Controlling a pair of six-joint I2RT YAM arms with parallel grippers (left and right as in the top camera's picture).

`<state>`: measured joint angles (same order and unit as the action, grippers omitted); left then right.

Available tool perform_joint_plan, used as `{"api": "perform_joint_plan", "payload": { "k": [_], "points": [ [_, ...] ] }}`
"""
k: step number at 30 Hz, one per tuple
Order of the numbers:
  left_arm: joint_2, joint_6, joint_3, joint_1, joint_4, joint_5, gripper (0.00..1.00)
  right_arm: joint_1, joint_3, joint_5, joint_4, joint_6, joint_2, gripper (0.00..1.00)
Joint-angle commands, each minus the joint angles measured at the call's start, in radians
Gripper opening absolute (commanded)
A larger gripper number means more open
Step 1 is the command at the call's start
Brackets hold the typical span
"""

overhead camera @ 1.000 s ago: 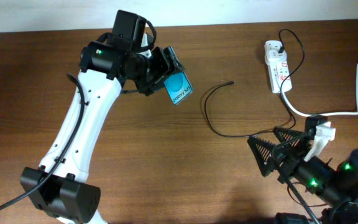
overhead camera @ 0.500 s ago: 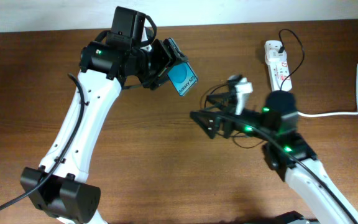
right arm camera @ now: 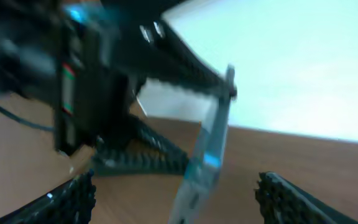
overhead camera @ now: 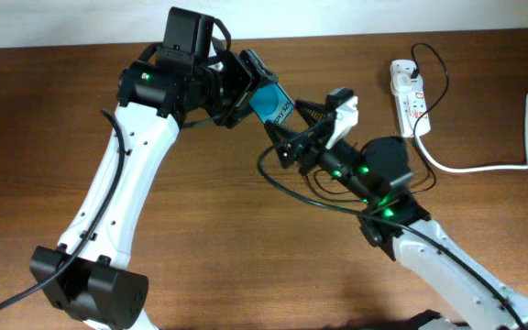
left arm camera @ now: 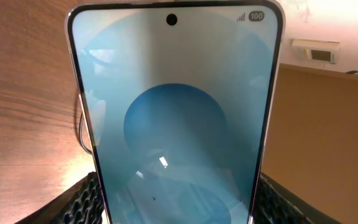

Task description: Plug charger to phone and switch on socket

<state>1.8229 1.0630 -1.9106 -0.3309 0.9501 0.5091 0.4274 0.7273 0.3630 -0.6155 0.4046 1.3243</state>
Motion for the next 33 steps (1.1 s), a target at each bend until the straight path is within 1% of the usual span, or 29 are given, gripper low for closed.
{"api": "perform_joint_plan", "payload": {
  "k": [1,4,6,7,8,9,10,12,13,15,17,18,19,20,24,27,28,29,30,31,32,33],
  "points": [
    [-0.035,0.006,-0.024,-0.001,-0.007,0.049,0.47,0.025,0.01,-0.01,-0.119,0.006,0.089,0.77],
    [-0.035,0.006,-0.024,-0.001,-0.007,0.073,0.47,0.025,0.027,-0.01,-0.198,0.043,0.136,0.73],
    [-0.035,0.006,-0.024,-0.001,-0.007,0.078,0.47,0.025,0.041,-0.037,-0.198,0.043,0.145,0.69],
    [-0.035,0.006,-0.024,-0.001,-0.007,0.079,0.47,0.025,0.044,-0.035,-0.206,0.043,0.145,0.65],
    [-0.035,0.006,-0.024,-0.001,-0.007,0.079,0.47,0.025,0.044,-0.035,-0.211,0.043,0.145,0.58],
    [-0.035,0.005,-0.024,-0.001,-0.007,0.079,0.47,0.025,0.044,-0.035,-0.212,0.043,0.145,0.46],
    [-0.035,0.006,-0.024,-0.001,-0.006,0.08,0.47,0.025,0.044,-0.035,-0.212,0.043,0.145,0.41],
    [-0.035,0.005,-0.024,-0.001,-0.006,0.083,0.47,0.025,0.044,-0.031,-0.212,0.043,0.145,0.36],
    [-0.035,0.005,-0.024,-0.002,-0.006,0.083,0.47,0.025,0.044,-0.031,-0.212,0.043,0.145,0.28],
    [-0.035,0.005,-0.024,-0.002,-0.006,0.083,0.47,0.025,0.044,-0.031,-0.22,0.05,0.145,0.25],
    [-0.035,-0.001,-0.024,-0.003,-0.006,0.083,0.47,0.025,0.044,-0.03,-0.224,0.05,0.145,0.18],
    [-0.035,-0.006,-0.024,-0.003,-0.001,0.083,0.46,0.025,0.044,-0.022,-0.224,0.05,0.145,0.1],
    [-0.035,-0.013,-0.024,-0.003,0.005,0.083,0.47,0.025,0.044,-0.015,-0.231,0.051,0.145,0.06],
    [-0.035,-0.013,-0.024,-0.003,0.005,0.082,0.47,0.025,0.044,-0.016,-0.235,0.063,0.145,0.04],
    [-0.035,-0.013,-0.024,-0.003,0.005,0.082,0.46,0.025,0.044,-0.003,-0.256,0.103,0.145,0.04],
    [-0.035,-0.013,-0.024,-0.003,0.004,0.082,0.47,0.007,0.044,-0.009,-0.236,0.101,0.145,0.04],
    [-0.035,-0.013,-0.024,-0.003,0.003,0.082,0.52,0.0,0.044,-0.01,-0.221,0.101,0.145,0.04],
    [-0.035,-0.013,-0.024,-0.003,0.001,0.083,0.6,-0.008,0.044,-0.017,-0.198,0.101,0.145,0.04],
    [-0.035,-0.013,-0.024,-0.002,0.0,0.082,0.75,-0.015,0.044,-0.047,-0.16,0.101,0.145,0.04],
    [-0.035,-0.021,-0.024,-0.002,-0.008,0.082,0.82,-0.019,0.044,-0.071,-0.128,0.101,0.145,0.04],
    [-0.035,-0.064,-0.024,-0.002,-0.03,0.082,0.96,-0.024,0.044,-0.077,-0.104,0.102,0.145,0.04],
    [-0.035,-0.117,-0.024,-0.002,-0.032,0.082,0.99,-0.024,0.044,-0.084,-0.097,0.102,0.145,0.04]
  ]
}}
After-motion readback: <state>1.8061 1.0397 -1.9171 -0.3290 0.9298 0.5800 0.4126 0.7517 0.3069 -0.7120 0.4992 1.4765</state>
